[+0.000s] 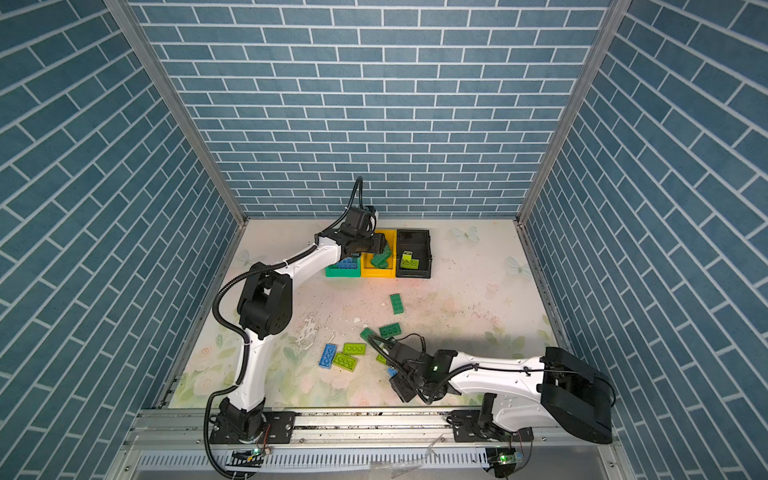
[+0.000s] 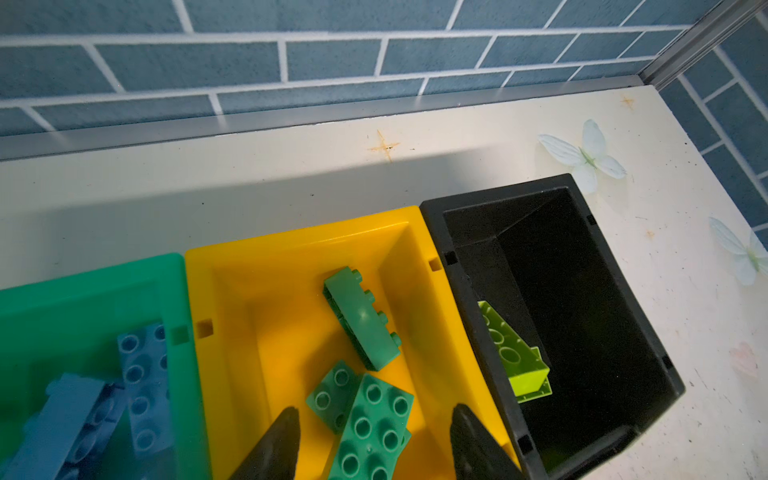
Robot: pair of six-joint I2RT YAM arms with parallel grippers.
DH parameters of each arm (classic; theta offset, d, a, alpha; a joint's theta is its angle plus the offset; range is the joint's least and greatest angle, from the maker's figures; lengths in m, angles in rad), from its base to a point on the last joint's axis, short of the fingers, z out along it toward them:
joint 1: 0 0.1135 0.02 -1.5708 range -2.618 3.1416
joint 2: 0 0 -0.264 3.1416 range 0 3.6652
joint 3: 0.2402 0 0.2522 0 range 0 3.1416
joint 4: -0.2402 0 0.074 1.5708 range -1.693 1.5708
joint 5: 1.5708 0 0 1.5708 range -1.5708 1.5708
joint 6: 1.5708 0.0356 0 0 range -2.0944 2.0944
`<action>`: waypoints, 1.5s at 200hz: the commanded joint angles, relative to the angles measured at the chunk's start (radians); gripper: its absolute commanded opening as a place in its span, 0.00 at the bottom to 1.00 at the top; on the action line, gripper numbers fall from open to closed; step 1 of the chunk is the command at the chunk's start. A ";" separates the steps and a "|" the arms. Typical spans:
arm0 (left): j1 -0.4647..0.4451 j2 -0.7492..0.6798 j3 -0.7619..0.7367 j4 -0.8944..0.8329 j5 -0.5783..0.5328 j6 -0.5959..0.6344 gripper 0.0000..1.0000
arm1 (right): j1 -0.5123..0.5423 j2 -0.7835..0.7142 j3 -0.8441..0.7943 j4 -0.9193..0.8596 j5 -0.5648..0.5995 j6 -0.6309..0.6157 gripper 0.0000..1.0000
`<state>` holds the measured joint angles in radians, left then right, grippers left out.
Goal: Sort the legos into containers by color
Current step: 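Grasp blue brick on table with right while left withdraws from yellow bin, then carry blue brick into green bin with right while left reaches small blue brick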
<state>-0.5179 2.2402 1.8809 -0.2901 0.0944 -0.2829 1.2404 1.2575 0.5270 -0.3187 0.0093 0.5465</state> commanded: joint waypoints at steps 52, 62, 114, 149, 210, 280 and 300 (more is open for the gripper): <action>-0.007 -0.134 -0.099 0.014 -0.034 0.020 0.61 | 0.010 0.105 0.070 -0.006 0.070 0.041 0.38; -0.007 -0.148 -0.110 0.014 -0.040 0.023 0.60 | 0.010 0.114 0.084 -0.015 0.087 0.045 0.33; -0.004 -0.221 -0.211 0.057 -0.061 0.024 0.61 | 0.008 0.099 0.120 -0.040 0.186 0.074 0.18; 0.001 -0.265 -0.290 0.087 -0.084 0.036 0.61 | -0.030 0.051 0.118 -0.004 0.169 0.047 0.10; 0.018 -0.353 -0.397 0.092 -0.097 0.035 0.61 | -0.200 -0.077 0.053 0.223 0.050 0.043 0.07; 0.046 -0.478 -0.561 0.088 -0.115 0.002 0.61 | -0.475 -0.039 0.066 0.536 -0.193 0.047 0.04; 0.048 -0.508 -0.598 0.080 -0.121 -0.005 0.61 | -0.512 0.003 0.094 0.609 -0.234 0.050 0.03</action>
<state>-0.4778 1.7756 1.3266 -0.2054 -0.0074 -0.2733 0.7639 1.2175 0.5892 0.1448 -0.1284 0.5800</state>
